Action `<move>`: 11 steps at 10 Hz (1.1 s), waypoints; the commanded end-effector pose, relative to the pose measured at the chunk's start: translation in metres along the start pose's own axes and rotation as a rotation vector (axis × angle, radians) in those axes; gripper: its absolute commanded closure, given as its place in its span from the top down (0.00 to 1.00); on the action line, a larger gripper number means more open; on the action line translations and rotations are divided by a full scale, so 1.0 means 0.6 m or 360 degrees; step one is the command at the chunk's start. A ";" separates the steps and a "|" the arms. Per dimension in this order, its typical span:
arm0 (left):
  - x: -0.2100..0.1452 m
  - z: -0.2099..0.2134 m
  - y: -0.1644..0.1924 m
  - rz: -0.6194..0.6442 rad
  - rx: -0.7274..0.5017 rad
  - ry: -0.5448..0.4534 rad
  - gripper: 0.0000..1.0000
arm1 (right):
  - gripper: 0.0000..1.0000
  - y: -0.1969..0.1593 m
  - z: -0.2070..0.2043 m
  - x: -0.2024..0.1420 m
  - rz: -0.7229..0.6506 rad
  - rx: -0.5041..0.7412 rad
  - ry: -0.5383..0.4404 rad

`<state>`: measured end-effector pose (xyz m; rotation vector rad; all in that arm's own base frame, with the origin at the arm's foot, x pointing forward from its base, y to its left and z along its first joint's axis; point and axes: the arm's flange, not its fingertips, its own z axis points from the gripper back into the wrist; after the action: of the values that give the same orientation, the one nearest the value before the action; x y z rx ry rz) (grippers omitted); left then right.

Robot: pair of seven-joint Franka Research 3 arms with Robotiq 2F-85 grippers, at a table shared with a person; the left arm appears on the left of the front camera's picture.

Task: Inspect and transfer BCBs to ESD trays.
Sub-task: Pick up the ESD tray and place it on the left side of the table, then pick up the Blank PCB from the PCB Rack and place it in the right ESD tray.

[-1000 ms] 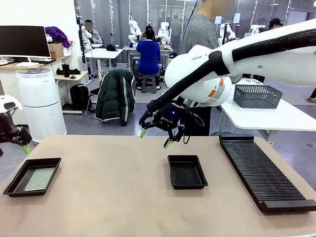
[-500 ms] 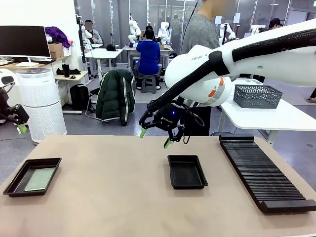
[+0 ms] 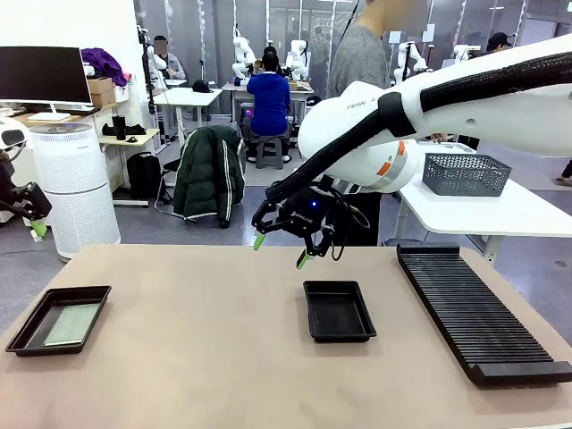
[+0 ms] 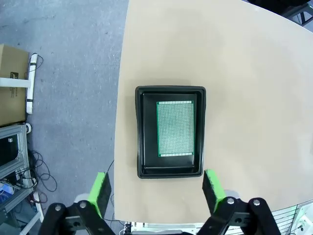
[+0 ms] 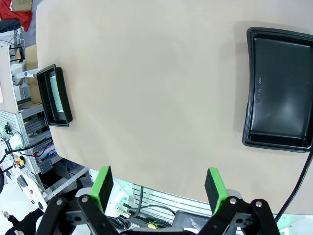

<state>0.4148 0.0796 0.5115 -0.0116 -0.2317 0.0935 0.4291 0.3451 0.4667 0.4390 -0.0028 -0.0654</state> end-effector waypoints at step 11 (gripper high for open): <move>-0.002 -0.006 0.001 -0.0003 0.0001 -0.0018 1.00 | 1.00 0.001 0.001 -0.001 -0.0020 -0.0010 -0.0007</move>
<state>0.4150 0.0796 0.5109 -0.0116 -0.2306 0.0935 0.4291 0.3451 0.4667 0.4390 -0.0028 -0.0654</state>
